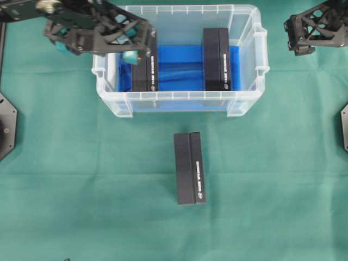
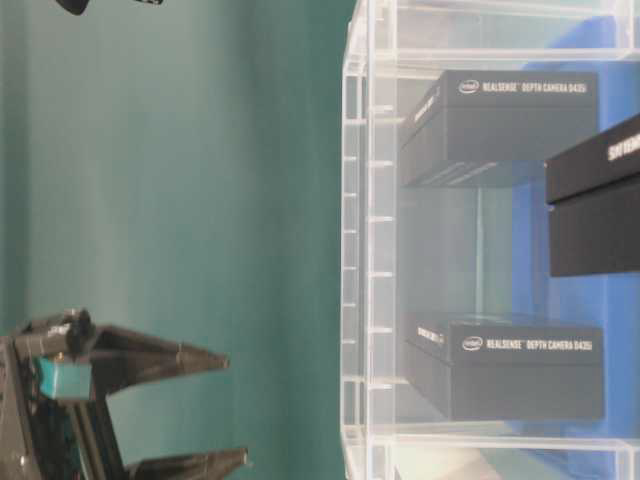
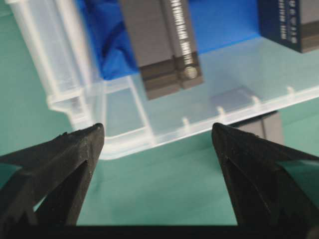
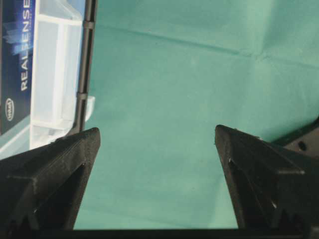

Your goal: Take out the box from the case.

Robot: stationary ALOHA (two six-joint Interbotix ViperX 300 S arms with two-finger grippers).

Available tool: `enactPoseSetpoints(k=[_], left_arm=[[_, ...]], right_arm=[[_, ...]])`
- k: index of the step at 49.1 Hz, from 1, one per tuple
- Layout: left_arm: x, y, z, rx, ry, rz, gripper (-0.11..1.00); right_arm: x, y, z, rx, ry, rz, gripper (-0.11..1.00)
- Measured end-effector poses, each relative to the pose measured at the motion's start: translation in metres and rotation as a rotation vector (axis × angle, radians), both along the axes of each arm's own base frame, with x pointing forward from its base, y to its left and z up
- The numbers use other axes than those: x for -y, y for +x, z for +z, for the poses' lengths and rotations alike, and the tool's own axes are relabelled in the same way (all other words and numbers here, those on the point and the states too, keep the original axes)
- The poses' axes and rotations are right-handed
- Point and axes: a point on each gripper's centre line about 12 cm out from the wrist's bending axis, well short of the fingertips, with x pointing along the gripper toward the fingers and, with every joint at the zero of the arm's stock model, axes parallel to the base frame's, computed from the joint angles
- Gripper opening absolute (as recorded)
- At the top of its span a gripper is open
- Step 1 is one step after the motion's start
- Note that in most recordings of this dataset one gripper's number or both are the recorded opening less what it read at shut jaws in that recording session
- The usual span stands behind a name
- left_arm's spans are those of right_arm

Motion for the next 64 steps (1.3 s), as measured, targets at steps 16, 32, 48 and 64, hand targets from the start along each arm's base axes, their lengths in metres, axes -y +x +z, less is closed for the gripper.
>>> enactPoseSetpoints(k=[16, 32, 48, 64], left_arm=[[-0.002, 0.026, 0.001, 0.014, 0.001, -0.005, 0.92], [0.002, 0.029, -0.001, 0.01, -0.004, -0.002, 0.92], [0.002, 0.027, -0.002, -0.012, -0.009, 0.001, 0.92], [0.002, 0.026, -0.002, -0.015, -0.01, 0.003, 0.92]], right_arm=[[0.0, 0.002, 0.0, 0.013, -0.003, 0.002, 0.91], [0.0, 0.002, 0.0, 0.013, -0.004, 0.004, 0.91], [0.0, 0.002, 0.0, 0.013, -0.004, 0.005, 0.91], [0.0, 0.002, 0.0, 0.012, -0.005, 0.005, 0.91]])
